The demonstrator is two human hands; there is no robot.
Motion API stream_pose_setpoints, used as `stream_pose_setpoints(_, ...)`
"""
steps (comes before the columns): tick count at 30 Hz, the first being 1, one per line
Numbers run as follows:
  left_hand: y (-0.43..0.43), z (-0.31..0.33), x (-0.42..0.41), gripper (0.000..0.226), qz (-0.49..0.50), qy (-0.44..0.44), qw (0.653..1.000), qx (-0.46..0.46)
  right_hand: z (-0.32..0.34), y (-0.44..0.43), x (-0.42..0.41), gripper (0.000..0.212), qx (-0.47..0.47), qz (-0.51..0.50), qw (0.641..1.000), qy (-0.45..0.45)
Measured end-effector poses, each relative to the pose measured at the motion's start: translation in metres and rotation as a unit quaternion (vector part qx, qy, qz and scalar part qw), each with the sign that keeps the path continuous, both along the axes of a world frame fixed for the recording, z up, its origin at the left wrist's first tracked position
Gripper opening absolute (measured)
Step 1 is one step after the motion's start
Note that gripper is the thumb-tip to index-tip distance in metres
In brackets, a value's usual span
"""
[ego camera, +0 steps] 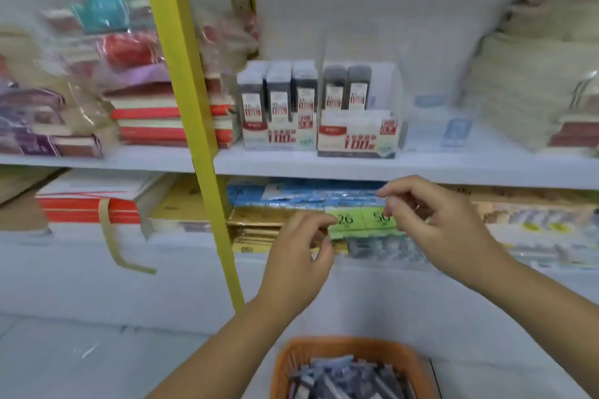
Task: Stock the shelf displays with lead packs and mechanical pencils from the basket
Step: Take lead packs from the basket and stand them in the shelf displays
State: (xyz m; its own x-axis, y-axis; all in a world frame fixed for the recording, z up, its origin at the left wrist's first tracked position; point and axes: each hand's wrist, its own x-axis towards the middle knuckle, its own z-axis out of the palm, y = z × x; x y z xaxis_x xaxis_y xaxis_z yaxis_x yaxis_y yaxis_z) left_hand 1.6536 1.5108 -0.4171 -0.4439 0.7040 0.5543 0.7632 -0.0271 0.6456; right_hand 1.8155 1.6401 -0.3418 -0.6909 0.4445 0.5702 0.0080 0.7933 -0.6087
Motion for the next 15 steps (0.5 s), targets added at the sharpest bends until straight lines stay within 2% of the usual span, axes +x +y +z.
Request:
stream_pose_setpoints(2,-0.010,-0.043,0.006,0.030,-0.051,-0.019,0.987,-0.151,-0.062,0.005,0.012,0.020,-0.065,-0.006,0.987,-0.144)
stream_pose_setpoints(4,-0.021,-0.092,0.009,0.035,-0.070,-0.036,0.953,-0.292,-0.132,0.010,0.025,0.020,-0.145,-0.020,0.948,-0.284)
stream_pose_setpoints(6,-0.033,-0.141,0.013,0.038,-0.071,-0.070,0.916,-0.390,-0.203,0.009,0.039,0.017,-0.191,-0.048,0.911,-0.361)
stream_pose_setpoints(10,-0.053,-0.224,0.020,0.041,-0.052,-0.131,0.862,-0.487,-0.310,-0.004,0.062,0.019,-0.229,-0.094,0.869,-0.428)
stream_pose_setpoints(15,-0.063,-0.292,0.030,0.049,-0.009,-0.196,0.825,-0.530,-0.375,-0.005,0.073,0.051,-0.197,-0.126,0.841,-0.488)
